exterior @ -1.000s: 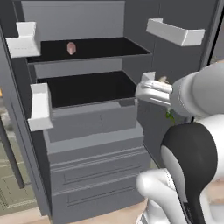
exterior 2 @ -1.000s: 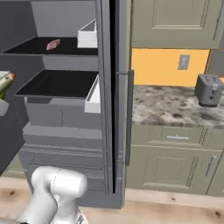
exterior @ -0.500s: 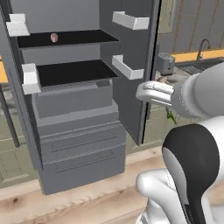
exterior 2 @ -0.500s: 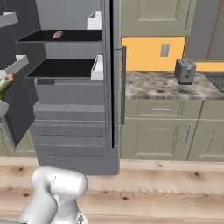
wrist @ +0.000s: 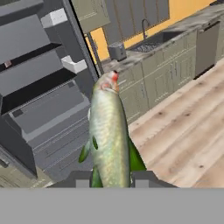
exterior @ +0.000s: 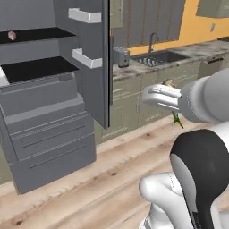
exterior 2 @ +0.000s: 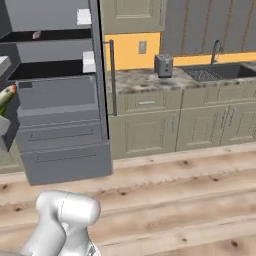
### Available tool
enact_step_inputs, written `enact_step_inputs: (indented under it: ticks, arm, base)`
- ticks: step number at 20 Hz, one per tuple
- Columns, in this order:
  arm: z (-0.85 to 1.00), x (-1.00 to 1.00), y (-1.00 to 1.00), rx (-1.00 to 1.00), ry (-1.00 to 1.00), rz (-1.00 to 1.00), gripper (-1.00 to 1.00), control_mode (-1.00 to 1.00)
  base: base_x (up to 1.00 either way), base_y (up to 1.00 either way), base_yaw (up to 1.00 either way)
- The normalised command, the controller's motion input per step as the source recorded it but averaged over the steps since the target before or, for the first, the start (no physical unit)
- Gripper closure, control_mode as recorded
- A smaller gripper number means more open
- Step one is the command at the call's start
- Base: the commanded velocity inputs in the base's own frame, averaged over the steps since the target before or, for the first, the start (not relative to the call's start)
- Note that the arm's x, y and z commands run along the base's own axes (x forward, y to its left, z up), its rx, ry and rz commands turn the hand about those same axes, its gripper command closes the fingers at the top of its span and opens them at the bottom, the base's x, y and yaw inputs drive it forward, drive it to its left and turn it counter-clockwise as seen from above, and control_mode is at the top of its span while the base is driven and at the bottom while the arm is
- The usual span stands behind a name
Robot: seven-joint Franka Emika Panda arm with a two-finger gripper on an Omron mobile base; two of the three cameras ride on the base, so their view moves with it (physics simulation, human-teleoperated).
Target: Gather the carrot and squash from the fridge and place them on a tray on the dining counter. Then gather the steak and fish from the fridge and place them on the other tray.
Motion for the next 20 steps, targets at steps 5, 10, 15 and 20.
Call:
enact_step_inputs:
  ticks: [5,10,15,20]
  arm:
    - [0.00,0.00,0.00,0.00,0.00,0.00,1.00,1.00]
    - [0.00,0.00,0.00,0.00,0.00,0.00,1.00,1.00]
    - [0.00,0.00,0.00,0.00,0.00,0.00,1.00,1.00]
    - [0.00,0.00,0.00,0.00,0.00,0.00,1.00,1.00]
  base:
    - [-0.88,0.00,-0.48]
    - [-0.93,0.00,-0.46]
    - [-0.90,0.00,-0.45]
    - [-0.93,-0.14,-0.40]
